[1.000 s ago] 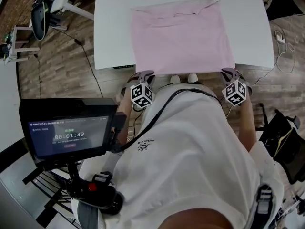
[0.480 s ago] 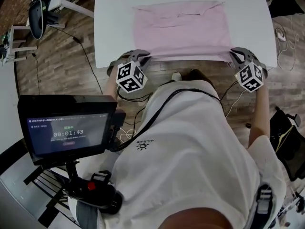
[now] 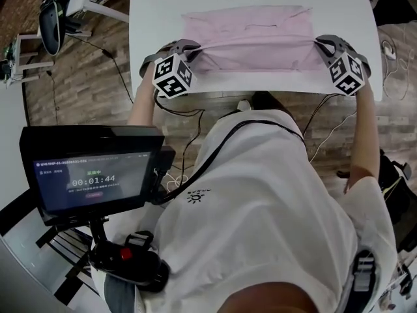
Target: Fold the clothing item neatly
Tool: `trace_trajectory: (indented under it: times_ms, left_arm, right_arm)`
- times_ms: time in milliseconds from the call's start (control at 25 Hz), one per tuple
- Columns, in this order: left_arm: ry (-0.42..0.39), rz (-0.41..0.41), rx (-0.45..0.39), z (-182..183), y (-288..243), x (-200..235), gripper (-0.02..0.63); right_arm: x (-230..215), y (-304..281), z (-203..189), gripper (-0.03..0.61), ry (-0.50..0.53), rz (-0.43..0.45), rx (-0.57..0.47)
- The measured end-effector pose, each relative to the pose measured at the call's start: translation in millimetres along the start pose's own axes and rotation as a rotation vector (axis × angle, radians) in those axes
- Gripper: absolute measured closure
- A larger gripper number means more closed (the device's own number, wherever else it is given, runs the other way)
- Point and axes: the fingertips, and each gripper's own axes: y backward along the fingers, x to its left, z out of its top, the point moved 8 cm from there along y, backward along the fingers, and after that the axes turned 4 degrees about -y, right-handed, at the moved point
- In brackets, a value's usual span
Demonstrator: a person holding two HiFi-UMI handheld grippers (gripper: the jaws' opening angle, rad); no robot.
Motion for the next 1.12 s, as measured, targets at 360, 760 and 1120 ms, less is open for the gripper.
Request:
trace_trajectory:
  times_ms: [360,760,1120]
  left_arm:
    - [0.032,-0.055,0.087,-5,-74,78,0.584]
    - [0.066,-0.113,0.162,-34,-157,120,0.583]
    - [0.112,-0.107,0.201,-48,-204,132,0.583]
  right_arm:
    - [-77,-80,-18,0.552,0.031,0.102,0.001]
    - [-108,-171,-34,0.552,0.038,0.206,0.048]
    - [-106,-220,-50,0.552,0.019,0.232,0.083]
